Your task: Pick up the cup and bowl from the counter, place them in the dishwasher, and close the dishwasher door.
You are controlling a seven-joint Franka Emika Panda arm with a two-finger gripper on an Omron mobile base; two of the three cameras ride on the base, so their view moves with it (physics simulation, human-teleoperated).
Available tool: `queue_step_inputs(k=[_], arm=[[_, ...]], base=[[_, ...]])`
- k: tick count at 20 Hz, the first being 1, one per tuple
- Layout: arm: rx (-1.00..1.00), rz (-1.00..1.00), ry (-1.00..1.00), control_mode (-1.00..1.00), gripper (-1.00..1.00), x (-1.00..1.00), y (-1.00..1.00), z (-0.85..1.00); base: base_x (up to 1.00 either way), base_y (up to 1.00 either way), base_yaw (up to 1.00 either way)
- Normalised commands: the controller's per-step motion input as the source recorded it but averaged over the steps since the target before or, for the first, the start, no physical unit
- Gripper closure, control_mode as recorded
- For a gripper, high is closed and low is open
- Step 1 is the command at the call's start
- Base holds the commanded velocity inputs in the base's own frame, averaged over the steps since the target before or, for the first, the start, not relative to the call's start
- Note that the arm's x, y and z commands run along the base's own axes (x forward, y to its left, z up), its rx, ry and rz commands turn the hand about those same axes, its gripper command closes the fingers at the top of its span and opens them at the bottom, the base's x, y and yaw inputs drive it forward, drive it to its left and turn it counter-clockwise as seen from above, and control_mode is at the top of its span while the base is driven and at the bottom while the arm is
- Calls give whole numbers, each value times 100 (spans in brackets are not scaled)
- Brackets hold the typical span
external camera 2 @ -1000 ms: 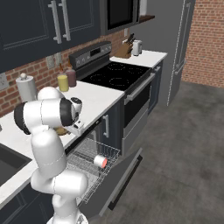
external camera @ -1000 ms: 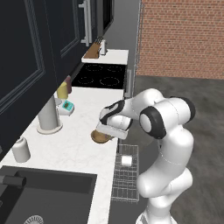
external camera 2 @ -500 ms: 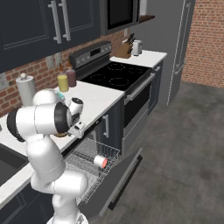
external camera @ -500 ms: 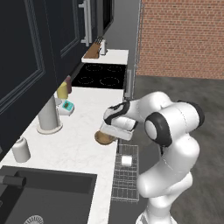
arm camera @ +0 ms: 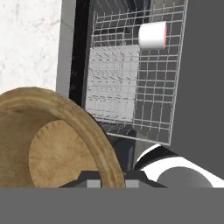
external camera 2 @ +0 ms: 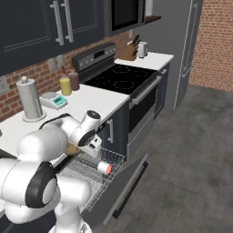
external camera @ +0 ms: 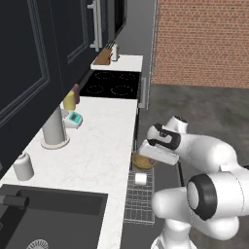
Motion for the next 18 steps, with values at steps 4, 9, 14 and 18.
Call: queue_step_inputs(k=[4, 9, 14, 18], arm=[[0, 6, 5, -100, 100, -8, -93, -3], [2, 11, 0, -100, 100, 7, -89, -44], [4, 18, 0, -100, 100, 69, -52, -46], [9, 25, 0, -100, 100, 78, -16, -19]], base=[[0, 0, 0], [0, 0, 0], [0, 0, 0], [0, 0, 0]])
